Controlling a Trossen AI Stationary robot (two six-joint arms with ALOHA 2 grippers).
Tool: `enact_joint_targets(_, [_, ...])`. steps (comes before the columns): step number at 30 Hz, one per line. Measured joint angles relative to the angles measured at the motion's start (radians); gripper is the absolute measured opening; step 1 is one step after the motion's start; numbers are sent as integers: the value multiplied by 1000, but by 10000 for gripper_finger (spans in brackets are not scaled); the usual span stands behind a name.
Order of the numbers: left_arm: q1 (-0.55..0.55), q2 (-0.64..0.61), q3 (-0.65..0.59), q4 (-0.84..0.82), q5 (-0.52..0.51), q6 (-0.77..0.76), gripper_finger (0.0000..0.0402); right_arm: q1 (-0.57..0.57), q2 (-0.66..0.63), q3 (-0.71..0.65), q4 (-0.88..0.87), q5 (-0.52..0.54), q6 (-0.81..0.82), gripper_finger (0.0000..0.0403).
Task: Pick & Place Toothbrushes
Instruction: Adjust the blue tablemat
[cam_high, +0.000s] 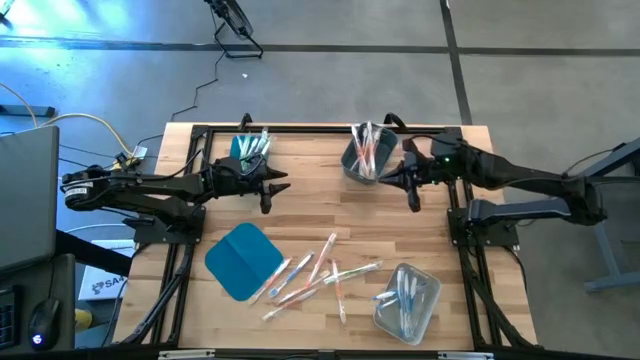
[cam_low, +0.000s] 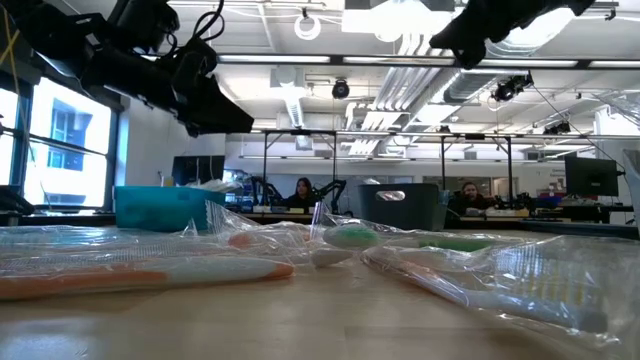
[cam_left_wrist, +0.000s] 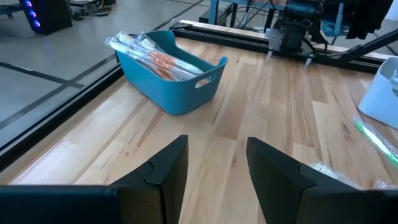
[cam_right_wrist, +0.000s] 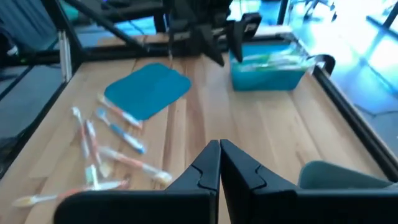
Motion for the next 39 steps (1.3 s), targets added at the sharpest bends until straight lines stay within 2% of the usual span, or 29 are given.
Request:
enact_joint_targets(6, [0, 0, 0, -2, 0, 0, 161, -44, -55, -102, 159, -71, -1, 4])
enact_joint_targets(18, [0, 0, 0, -2, -1, 0, 161, -122, -57, -278, 497, -184, 36, 4])
enact_joint_targets(26, [0, 0, 0, -2, -1, 0, 161, -160, -56, -324, 584, -186, 51, 4])
enact_joint_targets(32, [0, 0, 0, -1, -1, 0, 161, -160, -56, -350, 643, -236, 49, 4])
enact_joint_targets(39, [0, 0, 0, 62, 19, -130, 161, -169, -56, -351, 642, -280, 8, 4])
